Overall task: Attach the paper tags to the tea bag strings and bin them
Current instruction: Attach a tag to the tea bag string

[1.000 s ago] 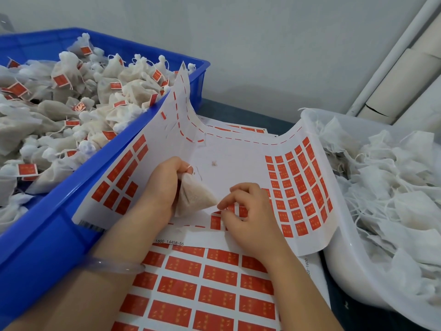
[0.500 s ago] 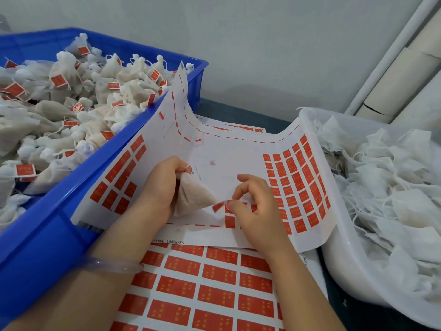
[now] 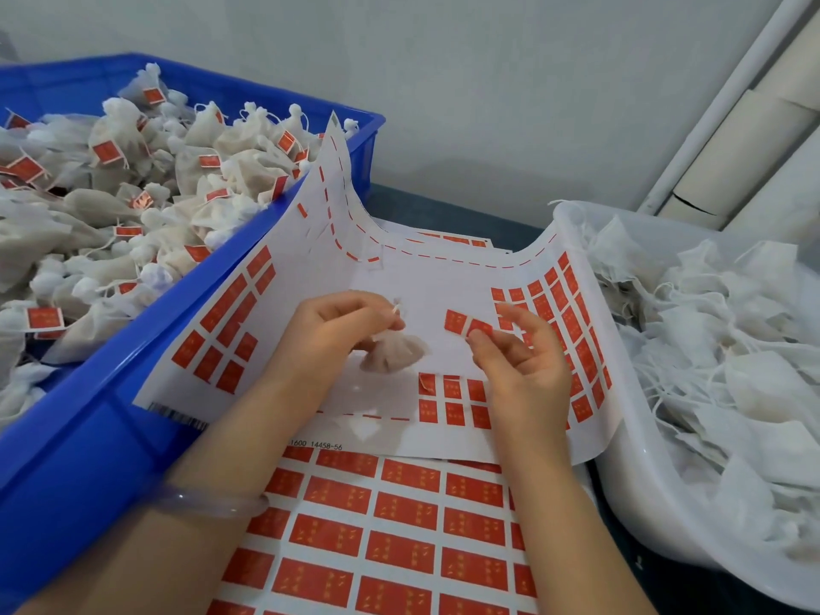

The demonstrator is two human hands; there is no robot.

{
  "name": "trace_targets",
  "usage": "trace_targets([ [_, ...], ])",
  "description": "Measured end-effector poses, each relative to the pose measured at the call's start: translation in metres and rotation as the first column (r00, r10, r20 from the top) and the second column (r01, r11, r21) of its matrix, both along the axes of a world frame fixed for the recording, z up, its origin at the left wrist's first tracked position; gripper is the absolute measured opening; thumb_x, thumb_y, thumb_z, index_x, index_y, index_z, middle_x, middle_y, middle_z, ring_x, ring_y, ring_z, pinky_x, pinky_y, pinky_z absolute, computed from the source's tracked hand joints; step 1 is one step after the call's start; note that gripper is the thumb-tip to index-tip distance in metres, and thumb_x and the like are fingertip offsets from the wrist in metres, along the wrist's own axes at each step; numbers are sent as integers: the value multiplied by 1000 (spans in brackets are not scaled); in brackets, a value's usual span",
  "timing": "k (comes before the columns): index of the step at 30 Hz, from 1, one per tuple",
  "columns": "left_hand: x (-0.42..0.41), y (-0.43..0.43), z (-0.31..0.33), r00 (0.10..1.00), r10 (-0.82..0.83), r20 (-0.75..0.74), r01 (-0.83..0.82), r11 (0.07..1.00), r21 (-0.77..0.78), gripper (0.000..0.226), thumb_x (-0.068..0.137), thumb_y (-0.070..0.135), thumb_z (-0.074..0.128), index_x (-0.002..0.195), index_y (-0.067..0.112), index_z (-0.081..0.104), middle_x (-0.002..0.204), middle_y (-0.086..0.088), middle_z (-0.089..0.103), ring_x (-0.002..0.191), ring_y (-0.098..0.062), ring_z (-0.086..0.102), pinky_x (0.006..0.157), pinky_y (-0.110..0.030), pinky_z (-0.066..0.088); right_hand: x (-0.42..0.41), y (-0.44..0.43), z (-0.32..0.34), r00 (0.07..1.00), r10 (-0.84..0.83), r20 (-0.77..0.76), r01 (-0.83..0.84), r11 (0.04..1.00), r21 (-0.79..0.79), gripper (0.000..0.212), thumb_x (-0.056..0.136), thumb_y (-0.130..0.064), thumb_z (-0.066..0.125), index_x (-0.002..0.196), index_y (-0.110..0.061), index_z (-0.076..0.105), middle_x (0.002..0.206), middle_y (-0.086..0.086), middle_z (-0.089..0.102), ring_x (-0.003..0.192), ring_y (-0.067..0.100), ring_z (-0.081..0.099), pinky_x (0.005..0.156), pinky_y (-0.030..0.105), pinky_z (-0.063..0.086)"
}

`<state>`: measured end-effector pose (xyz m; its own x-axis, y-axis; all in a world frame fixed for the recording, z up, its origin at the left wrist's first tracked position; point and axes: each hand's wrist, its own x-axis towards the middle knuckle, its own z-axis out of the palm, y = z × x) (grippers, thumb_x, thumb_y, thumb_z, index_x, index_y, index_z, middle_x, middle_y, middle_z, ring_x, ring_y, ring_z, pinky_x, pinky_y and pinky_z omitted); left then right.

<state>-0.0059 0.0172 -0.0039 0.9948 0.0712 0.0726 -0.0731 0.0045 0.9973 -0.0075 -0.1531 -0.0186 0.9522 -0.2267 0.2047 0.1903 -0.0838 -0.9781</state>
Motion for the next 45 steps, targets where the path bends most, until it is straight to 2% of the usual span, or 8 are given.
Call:
trace_targets([
  [6,-5,-8,6,996,-24,84,15,995,101,33,84,-1,61,65,25,69,73,13,71,76,-2,66,61,-7,49,-1,0,0,1000,9,0,-9,1000,9,8,81,-30,67,82,-38,64,79,-35,65,81,-8,63,54,4,45],
  [17,-4,-2,5,979,-196,61,190,977,93,42,88,-13,41,80,18,69,81,5,72,79,-13,68,68,-20,55,0,5,-7,996,74,-53,-65,987,149,6,84,-24,62,83,-26,68,79,-10,71,75,11,68,63,19,53],
  [22,-11,-3,9,736,-675,-57,649,679,344,33,66,23,73,95,36,71,109,6,67,113,-18,58,94,-29,50,3,0,-7,993,40,-115,-12,972,234,12,87,-21,62,80,-26,70,79,-7,71,71,12,66,69,28,53],
  [24,-11,-9,5,737,-627,-252,662,595,457,56,51,39,86,104,38,66,118,15,61,119,-5,51,94,-22,48,4,-1,-8,992,27,-123,4,969,249,12,87,-20,62,80,-26,70,78,-7,71,69,11,66,68,28,52],
  [27,-19,-9,5,777,-623,-91,484,499,719,34,68,36,79,91,52,61,110,32,50,106,11,47,81,-4,45,3,-1,-8,990,21,-140,12,972,235,10,88,-22,62,82,-25,69,78,-7,71,69,10,66,68,26,52],
  [36,-13,-3,7,906,-314,285,31,719,694,32,79,30,71,81,49,45,74,36,53,95,16,48,56,-1,43,6,1,-11,986,29,-164,7,977,211,10,87,-23,63,81,-27,69,79,-7,71,67,10,65,65,26,51],
  [40,-12,-5,7,928,-211,308,-14,804,594,18,66,53,59,76,43,49,72,32,58,84,10,57,63,-8,47,5,1,-11,987,18,-158,13,981,191,9,87,-23,62,81,-26,69,77,-8,71,66,8,65,62,21,51],
  [45,-15,-7,11,917,-189,353,3,884,467,20,68,49,58,70,33,47,81,17,69,77,-3,66,66,-15,55,5,1,-11,986,7,-164,24,983,183,7,86,-24,63,84,-25,69,75,-10,70,65,7,65,62,21,51],
])
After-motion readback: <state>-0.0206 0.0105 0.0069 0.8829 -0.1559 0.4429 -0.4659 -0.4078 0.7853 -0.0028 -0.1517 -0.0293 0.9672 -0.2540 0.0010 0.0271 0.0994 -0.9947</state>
